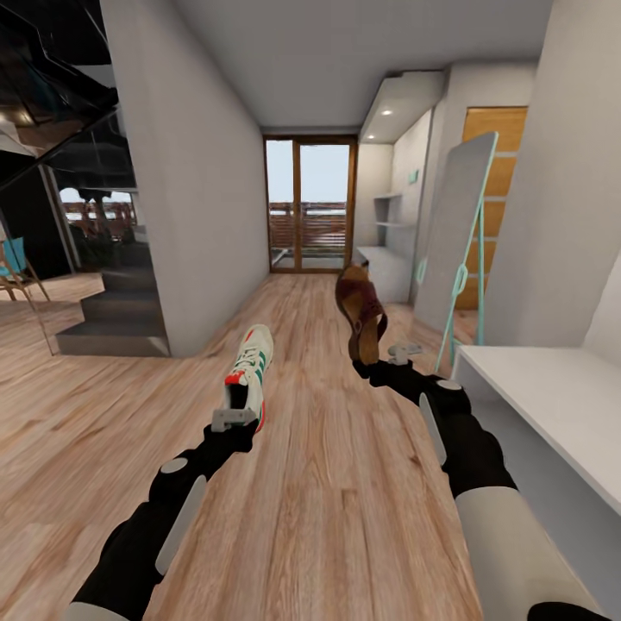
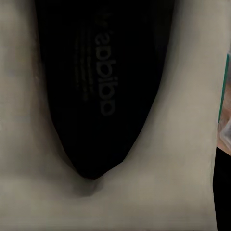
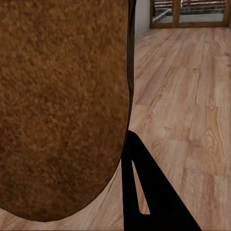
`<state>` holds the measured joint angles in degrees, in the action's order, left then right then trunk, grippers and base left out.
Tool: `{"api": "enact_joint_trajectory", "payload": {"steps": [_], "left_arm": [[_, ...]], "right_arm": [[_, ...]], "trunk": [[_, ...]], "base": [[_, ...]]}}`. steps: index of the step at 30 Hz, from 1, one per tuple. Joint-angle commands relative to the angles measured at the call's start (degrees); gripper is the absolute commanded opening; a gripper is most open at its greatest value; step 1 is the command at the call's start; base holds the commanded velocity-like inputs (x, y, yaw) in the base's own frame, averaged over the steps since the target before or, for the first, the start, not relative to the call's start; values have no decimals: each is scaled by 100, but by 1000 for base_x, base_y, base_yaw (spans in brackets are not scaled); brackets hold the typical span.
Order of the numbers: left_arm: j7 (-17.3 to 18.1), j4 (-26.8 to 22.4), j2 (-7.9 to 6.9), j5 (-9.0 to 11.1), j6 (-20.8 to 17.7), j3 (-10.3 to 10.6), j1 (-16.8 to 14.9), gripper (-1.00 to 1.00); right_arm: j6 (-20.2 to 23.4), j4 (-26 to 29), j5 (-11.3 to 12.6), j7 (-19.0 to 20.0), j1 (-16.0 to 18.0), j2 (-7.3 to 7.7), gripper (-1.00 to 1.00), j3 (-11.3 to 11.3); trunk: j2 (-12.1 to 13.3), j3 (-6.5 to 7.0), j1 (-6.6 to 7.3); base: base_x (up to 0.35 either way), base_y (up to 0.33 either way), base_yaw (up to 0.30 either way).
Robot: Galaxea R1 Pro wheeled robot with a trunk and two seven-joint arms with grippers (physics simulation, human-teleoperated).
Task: Pick up the two gym shoes and the two sandals from the corridor floor and place them onto the hallstand (shoe rack) in the corridor, making sure they are on the rack and not on the floor. Arrange them so the two gym shoes are next to each other and the two sandals are next to each other.
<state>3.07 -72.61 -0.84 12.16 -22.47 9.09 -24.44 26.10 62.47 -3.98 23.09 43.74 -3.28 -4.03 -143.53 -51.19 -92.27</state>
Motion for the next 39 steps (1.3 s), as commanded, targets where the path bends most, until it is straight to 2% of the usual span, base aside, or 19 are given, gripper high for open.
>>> {"api": "enact_joint_trajectory", "payload": {"steps": [1, 11, 14, 18, 39], "left_arm": [[0, -7, -4, 32, -30, 5, -3, -100], [0, -7, -4, 35, -30, 5, -1, -100], [0, -7, -4, 36, -30, 5, -2, -100], [0, -13, -4, 33, -30, 5, -6, -100], [0, -16, -4, 33, -39, -10, -1, -100]], "right_arm": [[27, 2, -47, 46, 7, -10, -100, -16], [26, -39, -61, 23, 5, -18, -100, -20], [26, -464, -68, 42, 3, -21, -100, 15], [27, -624, -41, 53, 3, -16, -100, 18], [21, -641, -42, 34, 5, -18, -100, 9]], "trunk": [[-3, -6, -2], [-3, -6, -2], [-3, -6, -2], [-3, -6, -2], [-3, -6, -2]], "base": [[341, 0, 0], [341, 0, 0], [341, 0, 0], [341, 0, 0], [341, 0, 0]]}}
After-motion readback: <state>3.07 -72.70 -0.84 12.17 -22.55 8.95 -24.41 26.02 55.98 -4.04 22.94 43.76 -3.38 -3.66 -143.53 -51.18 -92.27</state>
